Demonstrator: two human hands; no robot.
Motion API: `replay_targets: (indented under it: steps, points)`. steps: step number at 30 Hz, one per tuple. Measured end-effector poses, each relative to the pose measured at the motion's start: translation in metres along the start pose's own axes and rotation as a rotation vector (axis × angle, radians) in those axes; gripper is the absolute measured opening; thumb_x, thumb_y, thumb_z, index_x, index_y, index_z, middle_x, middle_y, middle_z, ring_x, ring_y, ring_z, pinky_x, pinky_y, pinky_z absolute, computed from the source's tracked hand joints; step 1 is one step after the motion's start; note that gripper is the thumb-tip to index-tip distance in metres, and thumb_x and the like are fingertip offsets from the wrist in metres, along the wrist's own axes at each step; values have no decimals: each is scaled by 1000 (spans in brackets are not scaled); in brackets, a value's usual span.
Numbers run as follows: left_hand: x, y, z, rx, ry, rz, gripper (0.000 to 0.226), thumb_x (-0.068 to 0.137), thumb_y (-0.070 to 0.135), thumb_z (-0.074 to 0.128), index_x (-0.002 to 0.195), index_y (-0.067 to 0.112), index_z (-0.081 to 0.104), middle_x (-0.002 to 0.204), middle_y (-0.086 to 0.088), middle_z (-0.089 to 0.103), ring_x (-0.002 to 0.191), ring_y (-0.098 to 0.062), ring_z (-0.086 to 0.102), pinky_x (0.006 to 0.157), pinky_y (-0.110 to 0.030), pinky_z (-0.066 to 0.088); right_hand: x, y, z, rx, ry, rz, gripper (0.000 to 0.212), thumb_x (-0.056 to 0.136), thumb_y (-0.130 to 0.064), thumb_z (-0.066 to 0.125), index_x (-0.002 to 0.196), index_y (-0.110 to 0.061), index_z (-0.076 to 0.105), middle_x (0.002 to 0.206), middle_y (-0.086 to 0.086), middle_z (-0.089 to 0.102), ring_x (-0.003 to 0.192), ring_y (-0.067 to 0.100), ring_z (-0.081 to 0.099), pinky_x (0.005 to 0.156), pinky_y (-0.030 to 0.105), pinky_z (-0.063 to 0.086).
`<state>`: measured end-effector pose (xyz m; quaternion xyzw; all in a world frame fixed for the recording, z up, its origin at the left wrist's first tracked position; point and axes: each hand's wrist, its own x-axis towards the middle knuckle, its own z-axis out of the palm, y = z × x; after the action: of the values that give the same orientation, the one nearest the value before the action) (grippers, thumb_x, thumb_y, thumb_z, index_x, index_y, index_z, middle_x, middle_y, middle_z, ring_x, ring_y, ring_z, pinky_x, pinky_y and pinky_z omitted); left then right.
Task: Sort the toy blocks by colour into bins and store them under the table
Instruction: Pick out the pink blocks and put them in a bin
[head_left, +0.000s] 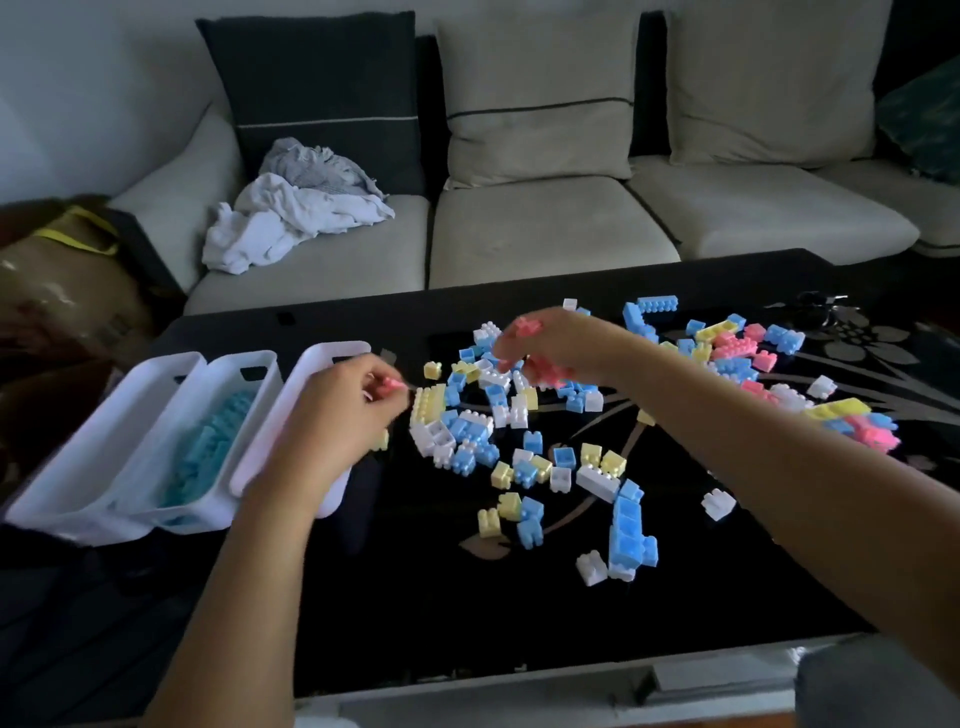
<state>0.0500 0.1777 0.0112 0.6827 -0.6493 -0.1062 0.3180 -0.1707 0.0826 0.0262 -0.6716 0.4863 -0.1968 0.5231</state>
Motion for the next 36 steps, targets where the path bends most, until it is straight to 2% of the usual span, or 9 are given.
replay_targets:
  steps: [3, 5, 10, 13, 16, 22, 26, 31, 36]
  points:
    - [-3, -39, -24, 82, 21, -183, 12, 86, 21, 62, 97, 19, 66, 85, 3, 67, 79, -16, 60, 71, -28, 43, 27, -28, 43, 487, -221, 154, 9, 92, -6, 55, 92, 2, 54, 80, 12, 59, 58, 10, 48, 73, 22, 54]
    - [-6, -58, -33, 73, 2, -231, 11, 86, 18, 65, 97, 16, 66, 88, 0, 68, 78, -15, 60, 67, -28, 42, 42, -47, 74, 615, -260, 197, 9, 93, -3, 51, 86, 1, 53, 79, 13, 59, 64, 15, 57, 69, 24, 56]
    - [-4, -81, -31, 85, -93, -347, 17, 86, 18, 66, 103, 17, 67, 101, -5, 70, 83, -16, 59, 69, -25, 42, 69, -79, 135, 834, -99, 257, 19, 92, -16, 59, 84, -4, 47, 72, 6, 40, 54, 12, 44, 75, 31, 56]
    - [-1, -83, -32, 147, -116, -366, 23, 88, 22, 61, 111, 17, 66, 105, -4, 70, 87, -16, 59, 76, -26, 42, 73, -96, 139, 735, 92, 205, 51, 92, -13, 60, 137, -12, 36, 124, 15, 51, 105, 23, 58, 91, 28, 46]
    - [-2, -78, -30, 204, -133, -346, 25, 91, 25, 57, 113, 15, 65, 109, -4, 69, 90, -17, 60, 73, -24, 41, 60, -104, 129, 498, 28, 92, 61, 97, -16, 49, 149, -10, 16, 154, 7, 23, 140, 21, 26, 103, 19, 26]
    - [-4, -64, -24, 127, 30, -268, 21, 89, 21, 60, 109, 18, 67, 108, -4, 69, 94, -22, 62, 82, -31, 45, 44, -84, 84, 477, -73, 25, 44, 96, -7, 49, 139, -6, 40, 133, 16, 48, 134, 34, 37, 106, 41, 41]
    - [-17, -14, 2, -18, 101, 27, 20, 88, 14, 62, 107, 19, 68, 100, 5, 69, 89, -8, 63, 78, -17, 44, 8, -51, 25, 410, 73, -48, 38, 92, -7, 53, 129, 3, 49, 131, 22, 52, 118, 32, 56, 85, 29, 54]
    - [-50, 56, 60, -198, -269, 362, 20, 90, 19, 61, 108, 27, 64, 105, 19, 59, 100, 10, 53, 79, -2, 39, -57, -1, -55, -127, 31, -83, 12, 93, -11, 56, 97, -5, 65, 87, 3, 69, 76, 8, 66, 71, 16, 54]
    - [-65, 99, 110, -251, -465, 497, 21, 93, 19, 57, 112, 24, 63, 103, 18, 55, 97, 8, 52, 81, -2, 38, -104, 58, -115, -477, 183, 26, 11, 88, -20, 63, 91, -11, 69, 82, 4, 69, 72, 11, 61, 68, 15, 47]
